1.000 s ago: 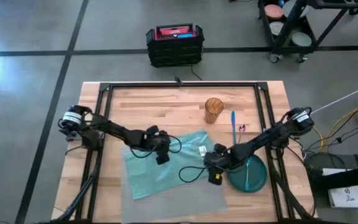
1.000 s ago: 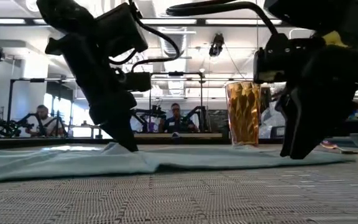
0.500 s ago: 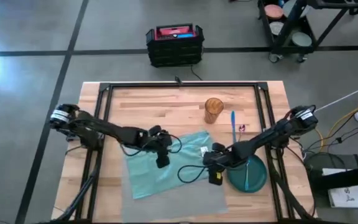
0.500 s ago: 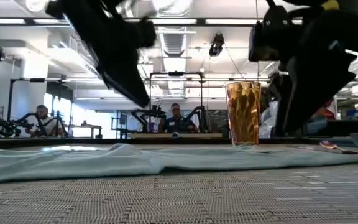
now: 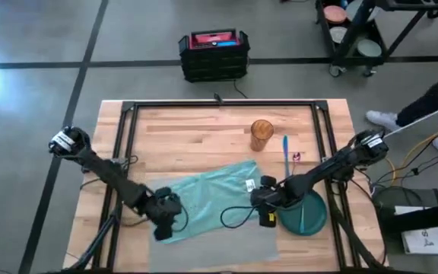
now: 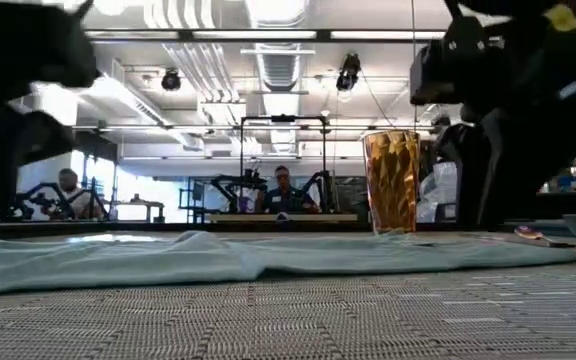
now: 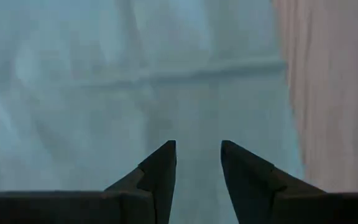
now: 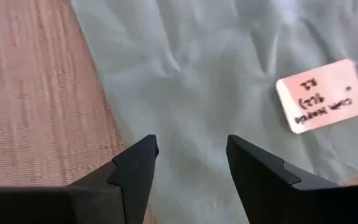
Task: Set table place
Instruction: Fold the blue table napkin
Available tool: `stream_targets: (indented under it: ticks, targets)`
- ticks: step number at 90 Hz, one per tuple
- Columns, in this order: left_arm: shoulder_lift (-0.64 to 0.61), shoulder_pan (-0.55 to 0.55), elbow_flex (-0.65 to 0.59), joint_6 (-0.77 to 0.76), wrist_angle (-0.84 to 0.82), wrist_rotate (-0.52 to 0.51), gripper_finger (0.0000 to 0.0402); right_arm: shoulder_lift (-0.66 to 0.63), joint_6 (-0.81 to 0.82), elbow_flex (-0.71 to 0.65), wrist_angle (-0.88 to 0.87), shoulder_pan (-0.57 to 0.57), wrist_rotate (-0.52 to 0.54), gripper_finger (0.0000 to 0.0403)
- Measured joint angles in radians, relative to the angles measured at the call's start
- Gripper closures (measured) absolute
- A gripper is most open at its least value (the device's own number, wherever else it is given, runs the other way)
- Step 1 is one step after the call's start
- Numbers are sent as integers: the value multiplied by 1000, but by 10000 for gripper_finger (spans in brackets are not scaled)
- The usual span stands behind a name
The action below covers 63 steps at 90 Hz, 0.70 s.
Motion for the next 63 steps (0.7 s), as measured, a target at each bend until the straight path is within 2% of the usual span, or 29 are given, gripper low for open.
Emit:
stream_targets:
  ticks: [22, 40, 63]
  targets:
    - [13, -4, -38, -31, -6, -9, 287, 48, 31, 5, 4, 1, -28, 217]
    - [10, -2, -46, -77, -111, -37, 287, 47, 131, 20, 7, 20, -102, 217]
    - [3, 3, -47, -92, -140, -88, 287, 47, 108, 60, 18, 60, -144, 217]
